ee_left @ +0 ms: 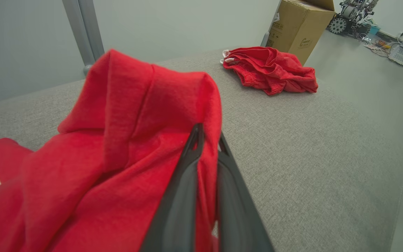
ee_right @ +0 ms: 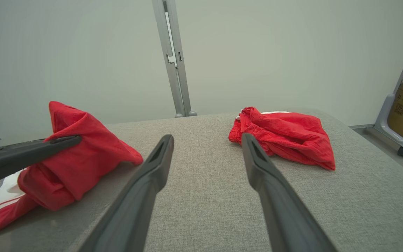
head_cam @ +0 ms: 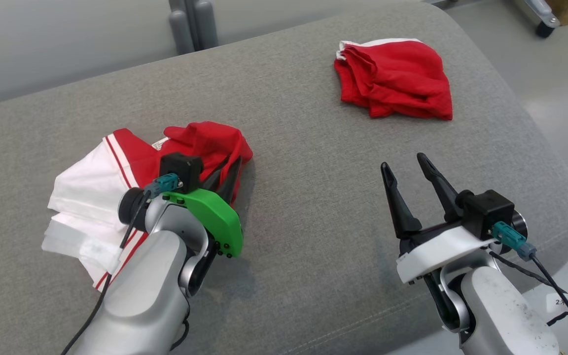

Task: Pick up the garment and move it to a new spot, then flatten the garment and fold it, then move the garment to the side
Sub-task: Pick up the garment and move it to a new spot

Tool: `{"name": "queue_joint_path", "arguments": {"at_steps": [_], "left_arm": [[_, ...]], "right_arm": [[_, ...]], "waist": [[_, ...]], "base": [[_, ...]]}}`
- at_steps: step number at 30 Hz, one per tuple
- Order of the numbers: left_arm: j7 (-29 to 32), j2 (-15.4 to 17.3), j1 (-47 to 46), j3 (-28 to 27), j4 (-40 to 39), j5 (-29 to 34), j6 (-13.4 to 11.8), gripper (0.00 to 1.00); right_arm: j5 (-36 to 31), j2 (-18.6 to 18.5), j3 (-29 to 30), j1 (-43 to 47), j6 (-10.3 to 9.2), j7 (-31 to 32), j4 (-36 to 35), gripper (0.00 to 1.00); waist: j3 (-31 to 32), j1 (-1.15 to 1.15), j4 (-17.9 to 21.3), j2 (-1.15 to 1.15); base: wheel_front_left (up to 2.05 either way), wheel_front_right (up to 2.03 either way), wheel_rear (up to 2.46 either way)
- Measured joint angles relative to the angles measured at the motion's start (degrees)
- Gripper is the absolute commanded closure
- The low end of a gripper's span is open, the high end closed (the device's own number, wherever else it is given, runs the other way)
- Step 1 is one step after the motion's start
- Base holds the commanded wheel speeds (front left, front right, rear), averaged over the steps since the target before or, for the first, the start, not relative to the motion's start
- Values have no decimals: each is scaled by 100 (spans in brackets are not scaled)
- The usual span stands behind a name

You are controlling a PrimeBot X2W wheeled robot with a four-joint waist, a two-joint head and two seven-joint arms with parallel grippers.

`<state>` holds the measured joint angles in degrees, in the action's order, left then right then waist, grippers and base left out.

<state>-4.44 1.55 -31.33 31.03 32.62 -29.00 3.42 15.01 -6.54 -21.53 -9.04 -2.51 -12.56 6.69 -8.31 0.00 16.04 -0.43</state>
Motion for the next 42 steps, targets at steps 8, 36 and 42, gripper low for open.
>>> {"name": "queue_joint_path", "arguments": {"at_steps": [8, 36, 42], "left_arm": [[-18, 15, 4, 638, 42, -342, -142, 0], [-706, 43, 403, 858, 223, -985, -603, 0], [-794, 145, 954, 505, 383, -1277, -777, 0]], "right_arm": [[47, 88, -4, -54, 22, -2, 114, 0], [211, -187, 536, 154, -109, -105, 328, 0], [211, -189, 542, 244, -112, -109, 319, 0]], "waist": [[-60, 0, 475, 0], [260, 0, -789, 0], [360, 0, -1205, 0]], "base": [[0, 0, 0], [0, 0, 0], [0, 0, 0]]}}
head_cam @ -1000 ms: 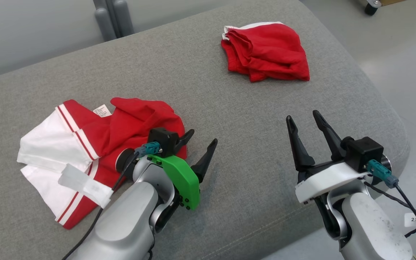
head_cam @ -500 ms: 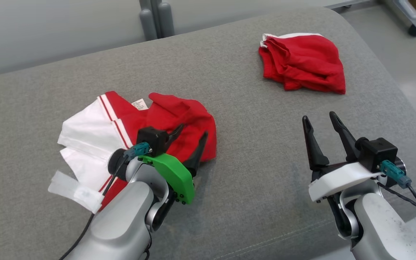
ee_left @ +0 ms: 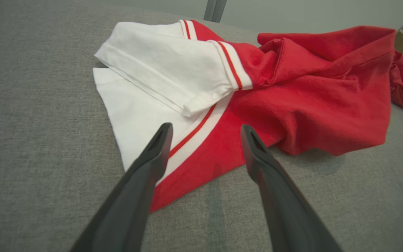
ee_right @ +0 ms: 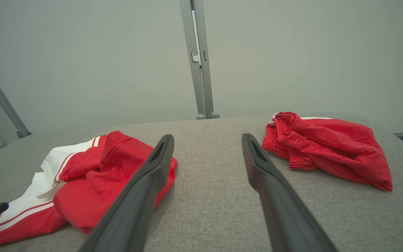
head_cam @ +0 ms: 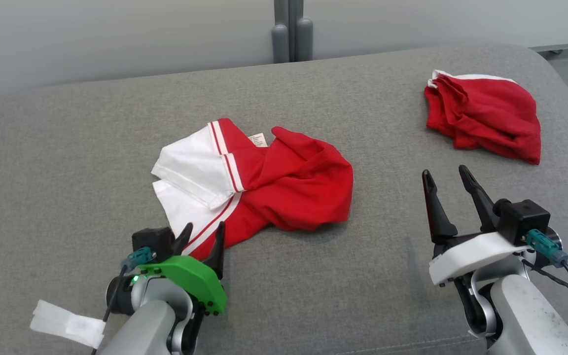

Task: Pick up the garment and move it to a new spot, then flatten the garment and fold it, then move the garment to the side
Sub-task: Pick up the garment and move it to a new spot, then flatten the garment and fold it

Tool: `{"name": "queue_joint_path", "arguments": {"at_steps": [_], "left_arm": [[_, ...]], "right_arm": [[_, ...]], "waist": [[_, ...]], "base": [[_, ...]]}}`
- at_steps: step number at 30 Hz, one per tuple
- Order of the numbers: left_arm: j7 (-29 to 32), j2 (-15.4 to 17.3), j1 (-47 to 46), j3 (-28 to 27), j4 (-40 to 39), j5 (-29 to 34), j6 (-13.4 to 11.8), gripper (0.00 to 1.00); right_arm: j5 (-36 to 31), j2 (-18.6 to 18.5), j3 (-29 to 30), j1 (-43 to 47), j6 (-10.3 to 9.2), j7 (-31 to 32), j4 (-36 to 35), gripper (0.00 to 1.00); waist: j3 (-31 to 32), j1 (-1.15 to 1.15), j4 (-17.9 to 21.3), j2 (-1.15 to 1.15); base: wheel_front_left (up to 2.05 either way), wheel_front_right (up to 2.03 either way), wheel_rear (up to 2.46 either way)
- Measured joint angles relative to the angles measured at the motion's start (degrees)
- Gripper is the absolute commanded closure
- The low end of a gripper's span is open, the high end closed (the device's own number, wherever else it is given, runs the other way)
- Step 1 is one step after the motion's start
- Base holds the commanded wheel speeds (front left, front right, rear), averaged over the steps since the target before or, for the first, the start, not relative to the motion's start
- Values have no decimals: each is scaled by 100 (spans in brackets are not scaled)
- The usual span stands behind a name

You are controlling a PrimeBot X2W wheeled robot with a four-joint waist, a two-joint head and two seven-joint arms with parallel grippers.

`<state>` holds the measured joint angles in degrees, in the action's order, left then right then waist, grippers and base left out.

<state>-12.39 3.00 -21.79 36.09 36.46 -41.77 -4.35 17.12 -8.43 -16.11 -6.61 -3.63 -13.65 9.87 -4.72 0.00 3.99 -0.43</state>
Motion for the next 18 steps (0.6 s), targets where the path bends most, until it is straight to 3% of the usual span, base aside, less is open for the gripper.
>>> {"name": "queue_joint_path", "arguments": {"at_steps": [7, 18], "left_arm": [[-87, 243, 230, -459, 36, -142, -73, 0], [5, 490, -304, -669, 319, -141, -124, 0]], "right_arm": [[-2, 2, -99, 4, 8, 0, -51, 0], [-103, -26, -281, -39, 59, 67, -210, 0]], "waist": [[30, 0, -307, 0], [-235, 0, -126, 0]], "base": [[0, 0, 0], [0, 0, 0]]}}
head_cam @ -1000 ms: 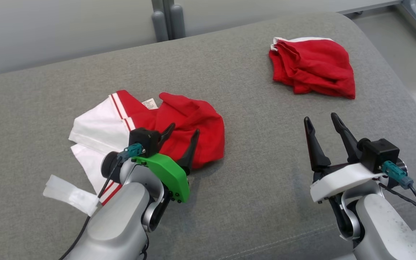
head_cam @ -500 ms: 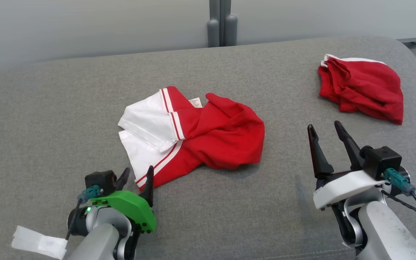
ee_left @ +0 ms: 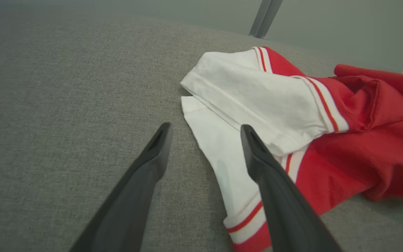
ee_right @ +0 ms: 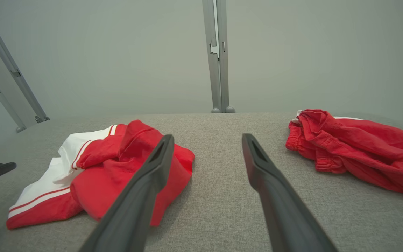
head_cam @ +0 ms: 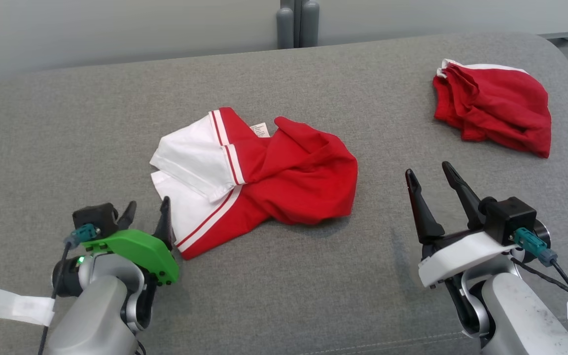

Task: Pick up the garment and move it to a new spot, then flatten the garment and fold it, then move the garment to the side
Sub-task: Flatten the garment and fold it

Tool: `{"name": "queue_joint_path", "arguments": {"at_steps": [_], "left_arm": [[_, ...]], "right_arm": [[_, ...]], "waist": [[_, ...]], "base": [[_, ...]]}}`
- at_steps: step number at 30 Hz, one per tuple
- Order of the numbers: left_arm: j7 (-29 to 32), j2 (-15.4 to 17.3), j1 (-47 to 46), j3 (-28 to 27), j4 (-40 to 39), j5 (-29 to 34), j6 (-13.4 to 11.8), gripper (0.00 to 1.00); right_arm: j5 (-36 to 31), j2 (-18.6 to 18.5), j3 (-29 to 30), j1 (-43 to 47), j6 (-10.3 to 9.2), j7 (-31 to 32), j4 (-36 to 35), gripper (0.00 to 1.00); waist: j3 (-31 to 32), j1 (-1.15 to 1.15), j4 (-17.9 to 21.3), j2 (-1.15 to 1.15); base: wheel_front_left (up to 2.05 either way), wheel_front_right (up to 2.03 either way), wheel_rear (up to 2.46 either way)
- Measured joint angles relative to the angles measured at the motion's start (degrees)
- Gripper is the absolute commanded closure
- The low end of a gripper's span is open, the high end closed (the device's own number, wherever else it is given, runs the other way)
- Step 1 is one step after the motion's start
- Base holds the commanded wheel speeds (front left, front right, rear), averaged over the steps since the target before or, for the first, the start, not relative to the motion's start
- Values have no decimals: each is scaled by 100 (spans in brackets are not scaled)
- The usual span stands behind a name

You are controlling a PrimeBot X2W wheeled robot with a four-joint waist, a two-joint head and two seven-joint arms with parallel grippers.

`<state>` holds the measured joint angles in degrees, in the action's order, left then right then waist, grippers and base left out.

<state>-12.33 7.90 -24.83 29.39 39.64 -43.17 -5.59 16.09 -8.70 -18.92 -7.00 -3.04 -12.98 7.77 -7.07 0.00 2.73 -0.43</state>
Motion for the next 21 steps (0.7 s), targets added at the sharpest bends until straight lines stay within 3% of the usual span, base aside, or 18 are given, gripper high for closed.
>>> {"name": "queue_joint_path", "arguments": {"at_steps": [8, 21], "left_arm": [[224, 261, -392, -316, 303, -3, -63, 0], [328, 265, -822, -319, 665, 5, -99, 0]], "right_arm": [[-37, -59, 43, -90, -5, 52, -152, 0], [-38, -87, 187, -259, -25, 48, -267, 0]], "waist": [[-346, 0, 272, 0], [-936, 0, 595, 0]], "base": [[0, 0, 0], [0, 0, 0]]}}
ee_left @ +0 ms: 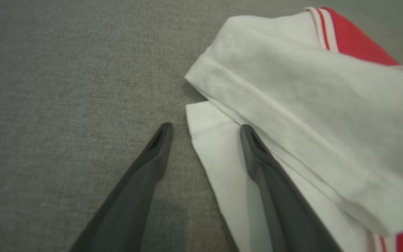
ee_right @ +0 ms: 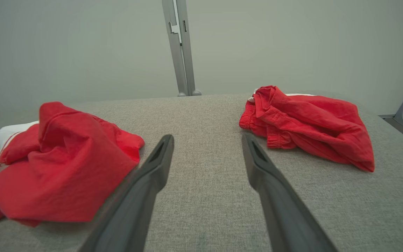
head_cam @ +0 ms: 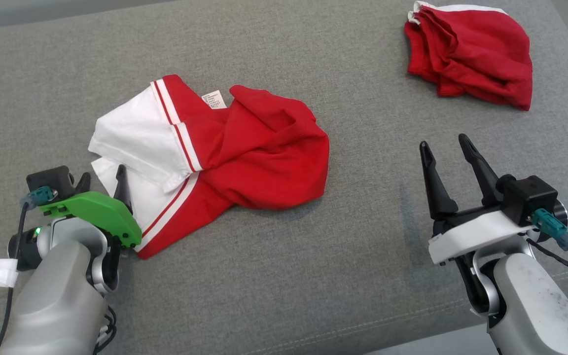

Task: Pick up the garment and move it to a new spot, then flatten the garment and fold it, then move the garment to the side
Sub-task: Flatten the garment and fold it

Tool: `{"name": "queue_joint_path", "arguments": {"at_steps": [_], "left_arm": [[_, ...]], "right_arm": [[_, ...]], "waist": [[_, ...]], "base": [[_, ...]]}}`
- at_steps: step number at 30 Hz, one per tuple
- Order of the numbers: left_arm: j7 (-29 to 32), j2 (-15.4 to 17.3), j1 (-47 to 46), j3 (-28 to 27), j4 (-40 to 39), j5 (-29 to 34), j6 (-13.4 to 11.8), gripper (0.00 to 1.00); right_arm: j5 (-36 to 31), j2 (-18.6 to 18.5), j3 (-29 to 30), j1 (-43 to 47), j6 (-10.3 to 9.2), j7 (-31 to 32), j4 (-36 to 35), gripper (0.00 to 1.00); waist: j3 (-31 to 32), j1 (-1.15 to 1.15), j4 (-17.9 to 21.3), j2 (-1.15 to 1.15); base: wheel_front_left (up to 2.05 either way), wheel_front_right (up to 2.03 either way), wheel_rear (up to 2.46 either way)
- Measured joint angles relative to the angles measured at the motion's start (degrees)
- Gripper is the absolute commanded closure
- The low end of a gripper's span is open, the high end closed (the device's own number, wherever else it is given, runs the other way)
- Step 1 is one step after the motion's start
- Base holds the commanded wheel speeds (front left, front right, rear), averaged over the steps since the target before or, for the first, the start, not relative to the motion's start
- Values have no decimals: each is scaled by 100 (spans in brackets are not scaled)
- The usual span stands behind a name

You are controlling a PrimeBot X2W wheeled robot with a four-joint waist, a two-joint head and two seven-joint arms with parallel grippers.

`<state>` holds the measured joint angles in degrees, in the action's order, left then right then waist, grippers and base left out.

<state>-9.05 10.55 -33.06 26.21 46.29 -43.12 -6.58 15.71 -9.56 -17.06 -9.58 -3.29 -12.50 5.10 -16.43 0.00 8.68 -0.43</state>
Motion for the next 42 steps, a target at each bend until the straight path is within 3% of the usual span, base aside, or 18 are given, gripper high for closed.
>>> {"name": "queue_joint_path", "arguments": {"at_steps": [6, 8, 10, 11, 25, 34, 42], "left_arm": [[-18, -16, -149, -15, 142, 19, 0, 1], [-58, -32, -162, -1, 169, 60, 0, 43], [-58, -48, -185, 33, 204, 102, 0, 95], [-60, -60, -208, 48, 226, 102, 0, 100], [-492, -257, -296, 160, 45, 270, 160, 100], [-546, -487, -597, 218, -1148, 628, 469, 100], [-564, -404, -833, -108, -2505, 956, 481, 100]], "right_arm": [[0, 2, 9, -55, -26, -7, 19, 0], [0, 9, -2, -59, -26, -8, 21, 0], [0, 16, -14, -59, -26, -8, 27, 0], [0, 16, -18, -59, -26, -8, 33, 0], [4, 15, 83, -53, -33, -62, 254, 0], [48, 51, 109, 19, -33, -110, 403, 0], [57, 111, 54, 109, -26, -114, 467, 0]], "waist": [[-79, 0, 12, 0], [-81, 0, 2, 0], [-78, 0, -5, 0], [-76, 0, -7, 0], [200, 0, -227, 0], [581, 0, -501, 0], [956, 0, -661, 0]], "base": [[0, 0, 0], [0, 0, 0], [0, 0, 0], [0, 0, 0], [0, 0, 0], [0, 0, 0], [0, 0, 0]]}}
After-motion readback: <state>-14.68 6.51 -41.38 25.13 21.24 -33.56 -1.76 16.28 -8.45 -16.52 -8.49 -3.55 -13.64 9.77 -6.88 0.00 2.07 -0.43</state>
